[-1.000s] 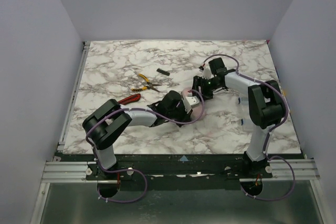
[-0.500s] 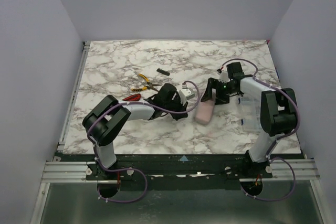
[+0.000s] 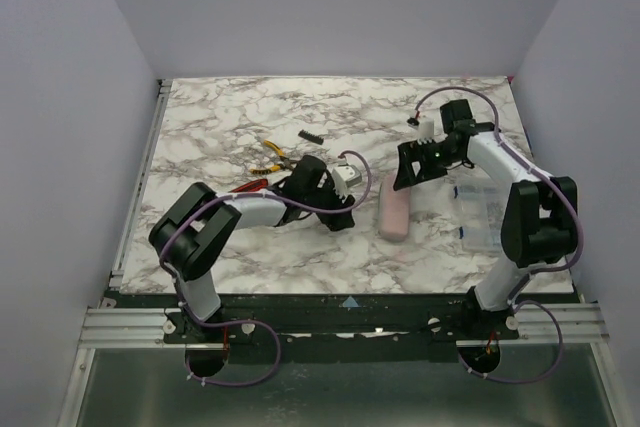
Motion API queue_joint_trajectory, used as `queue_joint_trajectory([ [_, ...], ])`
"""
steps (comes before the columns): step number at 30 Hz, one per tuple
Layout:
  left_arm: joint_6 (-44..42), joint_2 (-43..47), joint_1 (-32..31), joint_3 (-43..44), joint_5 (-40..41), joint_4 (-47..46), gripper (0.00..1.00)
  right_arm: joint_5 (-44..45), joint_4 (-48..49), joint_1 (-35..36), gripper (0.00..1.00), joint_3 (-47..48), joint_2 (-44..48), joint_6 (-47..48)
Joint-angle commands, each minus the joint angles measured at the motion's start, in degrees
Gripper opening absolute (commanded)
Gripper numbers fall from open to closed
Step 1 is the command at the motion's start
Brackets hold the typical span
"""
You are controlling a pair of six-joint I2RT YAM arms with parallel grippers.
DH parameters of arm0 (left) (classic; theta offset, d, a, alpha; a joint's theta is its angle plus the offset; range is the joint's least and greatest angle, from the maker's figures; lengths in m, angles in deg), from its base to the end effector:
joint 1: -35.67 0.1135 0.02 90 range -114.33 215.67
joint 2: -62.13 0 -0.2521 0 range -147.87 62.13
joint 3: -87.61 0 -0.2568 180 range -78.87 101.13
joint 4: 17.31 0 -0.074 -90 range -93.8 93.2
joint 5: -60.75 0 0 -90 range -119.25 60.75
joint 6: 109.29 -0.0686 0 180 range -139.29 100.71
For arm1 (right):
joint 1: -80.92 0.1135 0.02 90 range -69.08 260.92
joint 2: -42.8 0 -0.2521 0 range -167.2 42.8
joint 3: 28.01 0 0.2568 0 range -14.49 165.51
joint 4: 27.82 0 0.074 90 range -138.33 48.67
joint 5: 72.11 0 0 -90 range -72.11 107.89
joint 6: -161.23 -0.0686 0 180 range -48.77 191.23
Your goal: Open the umbrella
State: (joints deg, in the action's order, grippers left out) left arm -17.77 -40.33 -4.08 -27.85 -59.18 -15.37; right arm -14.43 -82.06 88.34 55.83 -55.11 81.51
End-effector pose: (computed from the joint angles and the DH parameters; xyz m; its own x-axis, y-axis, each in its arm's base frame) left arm 0.2698 -0.2689 0.1163 -0.5151 0.3985 -0.7589 0.8353 0.4321 -0.3400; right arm 0.3449 0.0819 0.1781 -0.8522 -0.2631 -0.4523 -0.4646 0.7780 0.4229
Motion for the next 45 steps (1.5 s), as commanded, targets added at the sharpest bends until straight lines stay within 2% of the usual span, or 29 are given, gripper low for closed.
queue_joint_trajectory([
  [1, -2.86, 9.48, -0.58, -4.87, 1.52, -4.64, 0.69, -3.66, -8.33, -1.1, 0.89, 3.66, -2.21, 8.74],
  [2, -4.01, 11.73, -0.84, -4.97, 2.32, -3.58, 0.98, -5.52, -8.3, -1.42, 0.89, 3.47, -1.36, 10.01],
  [6, -4.81, 21.02, -1.56, -6.37, 9.38, -2.51, 0.98, -9.83, -6.38, -1.62, 0.9, 2.7, 4.71, 17.48],
  [11, -6.01, 31.25, -1.68, -11.39, 9.21, -8.57, 0.98, -13.81, -3.37, -1.62, 0.93, -1.91, 13.83, 34.77],
  [13, -8.04, 32.88, -1.62, -10.2, 7.24, -4.55, 0.98, -16.71, -4.17, -1.61, 0.94, -4.29, 16.73, 44.23],
  [14, -11.28, 32.62, -1.57, -9.04, 4.27, -0.09, 0.98, -17.45, -4.84, -1.62, 0.99, -5.41, 17.95, 48.34],
  [16, -12.79, 31.33, -1.97, -8.32, 1.31, 3.17, 0.98, -18.35, -7.83, -1.62, 1.0, -7.88, 19.65, 62.37],
  [18, -9.84, 31.3, -2.1, -11.08, 2.64, -0.82, 0.98, -16.1, -14.9, -1.62, 1.0, -9.24, 19.29, 80.78],
  [19, -9.63, 31.78, -2.27, -13.24, 2.74, -3.52, 0.98, -14.43, -17.11, -1.62, 1.0, -9.65, 18.27, 86.35],
  [21, -9.14, 32.41, -2.72, -16.95, 3.41, -7.64, 0.98, -12.36, -17.32, -1.61, 1.0, -9.87, 16.11, 91.6],
  [23, -9.25, 31.81, -3.26, -18.42, 3.33, -7.97, 0.98, -12.19, -17.31, -1.58, 1.0, -9.42, 13.39, 97.16],
  [27, -12.21, 29.18, -6.26, -20.12, 6.78, -8.9, 0.98, -12.37, -10.61, -0.16, 1.0, -11.25, 10.8, 98.06],
  [32, -14.44, 25.3, -8.89, -22.41, 10.69, -15.78, 0.98, -11.29, -3.48, 2.0, 1.0, -16.53, 11.36, 95.97],
  [36, -13.3, 22.5, -9.68, -22.6, 11.97, -19.69, 0.98, -10.85, 4.23, 5.3, 1.0, -21.39, 13.34, 90.8],
  [41, -15.83, 19.89, -10.66, -22.25, 10.41, -21.71, 0.98, -9.29, 11.71, 9.32, 1.0, -24.04, 14.2, 81.85],
  [45, -17.89, 17.1, -10.79, -21.27, 9.07, -22.78, 0.81, -8.58, 16.02, 12.42, 1.0, -24.16, 14.35, 73.24],
])
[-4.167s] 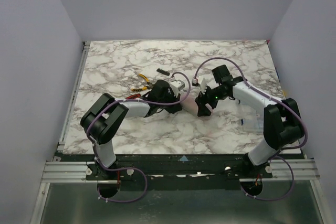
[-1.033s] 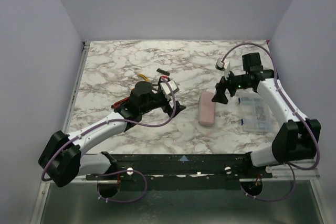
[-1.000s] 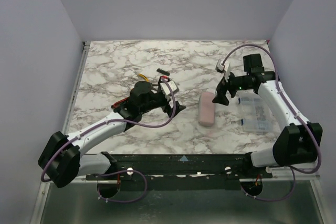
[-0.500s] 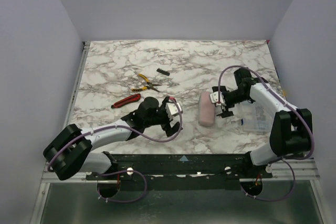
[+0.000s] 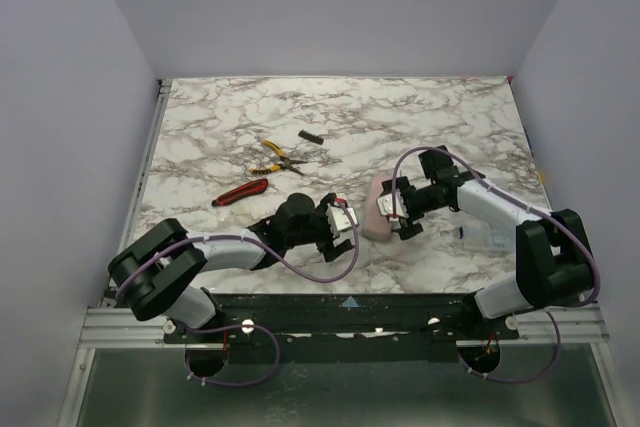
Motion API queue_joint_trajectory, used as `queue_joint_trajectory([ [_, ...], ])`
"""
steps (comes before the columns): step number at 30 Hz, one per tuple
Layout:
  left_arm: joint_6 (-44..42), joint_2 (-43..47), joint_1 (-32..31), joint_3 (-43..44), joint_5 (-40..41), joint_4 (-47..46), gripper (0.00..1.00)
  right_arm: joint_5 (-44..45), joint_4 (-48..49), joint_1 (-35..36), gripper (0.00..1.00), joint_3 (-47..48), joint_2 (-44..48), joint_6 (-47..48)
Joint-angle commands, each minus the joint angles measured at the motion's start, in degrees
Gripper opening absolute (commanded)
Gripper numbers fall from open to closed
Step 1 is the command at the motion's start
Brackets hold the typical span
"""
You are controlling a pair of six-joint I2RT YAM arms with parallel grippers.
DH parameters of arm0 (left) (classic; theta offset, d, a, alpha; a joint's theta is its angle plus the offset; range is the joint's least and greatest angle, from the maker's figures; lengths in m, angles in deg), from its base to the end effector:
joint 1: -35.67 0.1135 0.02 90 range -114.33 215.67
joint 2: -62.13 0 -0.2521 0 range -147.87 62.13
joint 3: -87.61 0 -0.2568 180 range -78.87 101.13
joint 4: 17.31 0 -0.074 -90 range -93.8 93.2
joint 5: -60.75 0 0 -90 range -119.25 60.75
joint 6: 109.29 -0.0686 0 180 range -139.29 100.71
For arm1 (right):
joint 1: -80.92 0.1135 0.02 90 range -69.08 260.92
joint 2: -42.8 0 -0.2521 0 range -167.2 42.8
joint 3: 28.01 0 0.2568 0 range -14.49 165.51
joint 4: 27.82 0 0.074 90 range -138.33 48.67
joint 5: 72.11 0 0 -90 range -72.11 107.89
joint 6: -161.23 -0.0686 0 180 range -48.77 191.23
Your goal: Open the umbrella
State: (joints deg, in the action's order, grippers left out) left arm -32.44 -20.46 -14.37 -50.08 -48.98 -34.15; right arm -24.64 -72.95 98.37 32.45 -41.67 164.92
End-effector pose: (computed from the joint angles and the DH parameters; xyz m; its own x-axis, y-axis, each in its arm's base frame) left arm 0.1817 -0.2529 0.1423 -0.0394 0.3804 -0.9240 0.9544 0.2882 0.0780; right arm 0.2481 0.1266 0.1435 0.5070 -0.6115 -0.6074 -0.8606 -0.3202 -0.3960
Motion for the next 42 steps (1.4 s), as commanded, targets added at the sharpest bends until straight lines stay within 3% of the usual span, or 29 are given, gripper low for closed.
queue_joint_trajectory([
  [1, -3.65, -3.63, -0.5, 1.21, -1.43, -4.02, 0.74, 1.48, 6.97, 2.94, 1.0, -0.43, 1.03, -11.83],
  [10, -6.16, -8.28, -0.47, 0.44, -5.51, -6.97, 0.51, 0.28, -1.66, 1.99, 1.0, 5.19, 2.07, -10.09],
  [16, -4.4, -10.92, -0.54, 2.25, -5.8, -7.83, 0.51, 0.4, -16.47, 0.1, 1.0, 12.43, -2.7, 8.27],
  [23, 1.9, -14.81, -0.58, 5.94, -2.01, -7.43, 0.5, -0.75, -15.72, -0.49, 1.0, 12.73, -6.25, 14.49],
  [31, 6.24, -17.49, -0.67, 7.15, 1.37, -6.62, 0.39, -1.29, -8.17, -0.47, 1.0, 8.81, -6.47, 10.96],
  [35, 7.14, -18.39, -0.67, 8.03, 2.84, -5.15, 0.21, -1.18, -4.21, 0.11, 1.0, 5.77, -5.21, 8.75],
  [39, 7.16, -17.86, -0.59, 7.32, 4.51, -5.55, 0.12, -0.31, 0.41, 0.55, 0.99, 3.11, -4.2, 4.1],
  [42, 7.51, -16.84, -0.58, 6.53, 3.01, -6.18, 0.14, 0.77, 4.86, 1.49, 0.99, 0.54, -2.95, -0.16],
])
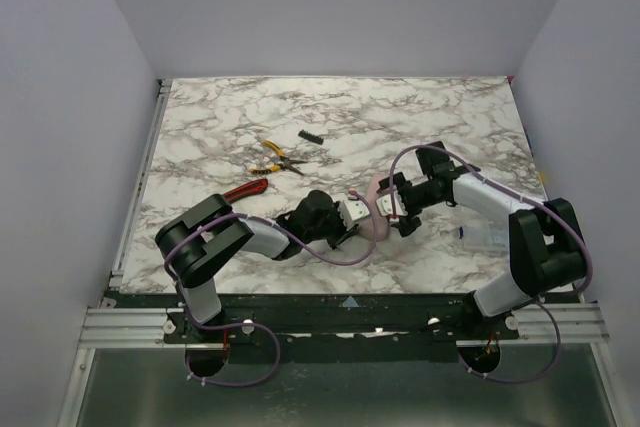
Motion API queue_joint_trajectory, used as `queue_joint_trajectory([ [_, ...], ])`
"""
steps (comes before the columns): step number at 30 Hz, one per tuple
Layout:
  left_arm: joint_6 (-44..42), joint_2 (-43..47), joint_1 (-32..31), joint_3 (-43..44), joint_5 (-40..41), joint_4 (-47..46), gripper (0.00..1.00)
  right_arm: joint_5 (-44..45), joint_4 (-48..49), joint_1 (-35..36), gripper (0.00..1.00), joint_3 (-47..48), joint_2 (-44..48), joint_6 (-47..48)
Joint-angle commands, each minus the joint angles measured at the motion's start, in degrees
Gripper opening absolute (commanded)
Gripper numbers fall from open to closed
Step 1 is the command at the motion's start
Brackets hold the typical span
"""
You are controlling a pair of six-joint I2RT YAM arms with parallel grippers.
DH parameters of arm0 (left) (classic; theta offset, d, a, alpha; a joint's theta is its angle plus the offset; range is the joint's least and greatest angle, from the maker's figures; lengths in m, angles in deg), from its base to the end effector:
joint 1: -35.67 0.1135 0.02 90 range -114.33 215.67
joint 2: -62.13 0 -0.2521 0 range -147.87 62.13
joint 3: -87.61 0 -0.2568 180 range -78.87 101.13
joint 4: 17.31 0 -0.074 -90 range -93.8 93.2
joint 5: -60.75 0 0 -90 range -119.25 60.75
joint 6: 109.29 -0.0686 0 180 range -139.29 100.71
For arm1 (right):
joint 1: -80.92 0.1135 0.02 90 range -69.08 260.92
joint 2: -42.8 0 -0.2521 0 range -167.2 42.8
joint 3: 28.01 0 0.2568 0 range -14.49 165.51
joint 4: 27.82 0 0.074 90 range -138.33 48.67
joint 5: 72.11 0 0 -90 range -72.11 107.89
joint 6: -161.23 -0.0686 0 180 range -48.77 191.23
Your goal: Open the umbrella
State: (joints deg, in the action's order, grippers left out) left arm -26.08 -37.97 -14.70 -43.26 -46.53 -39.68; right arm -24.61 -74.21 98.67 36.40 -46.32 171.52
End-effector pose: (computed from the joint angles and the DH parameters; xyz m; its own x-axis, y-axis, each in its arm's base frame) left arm 0.2065 -0.2813 0.0954 -0.1966 0.4144 -0.8886 0.9315 0.3617 -0.0374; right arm 0.2618 0.1325 0.1404 0.5872 -0.5737 -0.5710 -0.8092 -0.3973 -0.4329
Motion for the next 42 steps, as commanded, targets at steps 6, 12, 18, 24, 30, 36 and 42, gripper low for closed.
queue_joint_trajectory([
  [6, 2.14, 1.28, -0.26, -0.94, -2.35, -0.74, 0.41, 1.98, 8.74, 1.99, 0.98, -5.61, 2.56, -10.59],
  [12, 2.23, 0.02, -0.26, -0.39, -0.87, -1.09, 0.37, 2.3, 9.37, 1.92, 0.97, -5.86, 2.45, -12.39],
  [18, 6.36, 0.2, 0.18, 0.78, 1.75, -0.69, 0.16, 2.38, 9.5, 1.97, 0.95, -6.46, 2.82, -14.06],
  [24, 8.29, 3.18, 0.19, -1.38, -0.03, -0.42, 0.0, 2.8, 11.13, 2.01, 0.91, -7.55, 3.27, -17.98],
  [30, 9.47, 5.32, 0.0, -3.9, -3.24, 0.54, 0.0, 5.45, 17.6, 3.24, 0.87, -8.52, 2.86, -27.7],
  [36, 13.01, 4.54, -0.71, -3.06, -3.91, 0.96, 0.0, 10.54, 24.46, 6.84, 0.85, -9.6, 2.97, -42.41],
  [42, 18.25, 3.48, 3.66, -2.31, -0.96, 1.89, 0.0, 9.96, 20.61, 7.81, 0.91, -10.07, 5.89, -51.77],
])
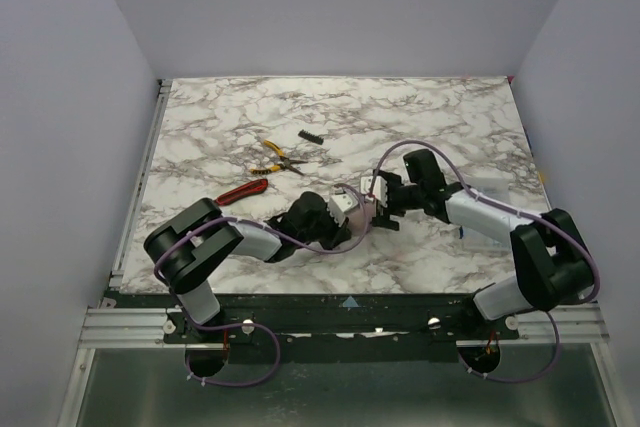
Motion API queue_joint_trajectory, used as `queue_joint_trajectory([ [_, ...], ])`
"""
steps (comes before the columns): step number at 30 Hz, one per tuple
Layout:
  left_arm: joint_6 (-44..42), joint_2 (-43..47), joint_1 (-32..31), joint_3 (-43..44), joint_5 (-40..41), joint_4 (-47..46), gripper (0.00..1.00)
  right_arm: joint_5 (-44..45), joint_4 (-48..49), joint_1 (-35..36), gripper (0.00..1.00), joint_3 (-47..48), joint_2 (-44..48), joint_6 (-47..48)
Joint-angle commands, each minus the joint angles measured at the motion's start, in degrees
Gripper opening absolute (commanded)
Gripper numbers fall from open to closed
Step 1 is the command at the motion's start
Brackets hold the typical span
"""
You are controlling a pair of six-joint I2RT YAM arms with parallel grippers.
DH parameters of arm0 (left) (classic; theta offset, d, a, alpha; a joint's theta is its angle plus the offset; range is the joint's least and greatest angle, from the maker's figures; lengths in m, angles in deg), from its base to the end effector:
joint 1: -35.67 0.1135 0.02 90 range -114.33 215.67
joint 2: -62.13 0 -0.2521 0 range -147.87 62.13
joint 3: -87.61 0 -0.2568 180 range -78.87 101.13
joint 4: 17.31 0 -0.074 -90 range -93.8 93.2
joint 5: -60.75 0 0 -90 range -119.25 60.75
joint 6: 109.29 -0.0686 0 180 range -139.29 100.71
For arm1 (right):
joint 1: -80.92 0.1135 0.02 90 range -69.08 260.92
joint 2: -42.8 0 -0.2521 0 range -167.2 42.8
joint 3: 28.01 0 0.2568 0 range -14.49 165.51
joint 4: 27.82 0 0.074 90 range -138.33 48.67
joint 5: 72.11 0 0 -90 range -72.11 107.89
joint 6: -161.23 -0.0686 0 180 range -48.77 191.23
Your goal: Open the umbrella
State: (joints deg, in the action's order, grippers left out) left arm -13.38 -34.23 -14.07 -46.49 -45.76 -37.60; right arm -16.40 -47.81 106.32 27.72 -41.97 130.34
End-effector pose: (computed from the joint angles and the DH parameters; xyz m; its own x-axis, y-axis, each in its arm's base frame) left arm 0.1998 -0.2661 0.0958 -0.4147 0.3370 -0.8452 0.8523 0.4693 -0.2311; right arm 0.2609 0.1667 0.1412 0.2403 -0.6708 -0.7017 -0.9386 0.0239 -0.3443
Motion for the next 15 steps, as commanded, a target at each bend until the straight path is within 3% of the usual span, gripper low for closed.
queue_joint_trajectory([
  [1, 5.71, -0.38, 4.78, 1.18, -2.83, 0.04, 0.0, -0.54, -10.07, 0.0, 0.94, -1.18, 2.84, -9.01],
  [7, 0.73, -1.09, 9.83, 4.4, -7.91, 3.8, 0.0, -9.36, -25.45, -1.63, 0.97, 3.71, 9.09, 0.41],
  [15, -1.25, -3.39, 10.75, 7.63, -9.67, 5.86, 0.0, -9.49, -34.81, -3.77, 0.98, 22.81, -6.01, 6.58],
])
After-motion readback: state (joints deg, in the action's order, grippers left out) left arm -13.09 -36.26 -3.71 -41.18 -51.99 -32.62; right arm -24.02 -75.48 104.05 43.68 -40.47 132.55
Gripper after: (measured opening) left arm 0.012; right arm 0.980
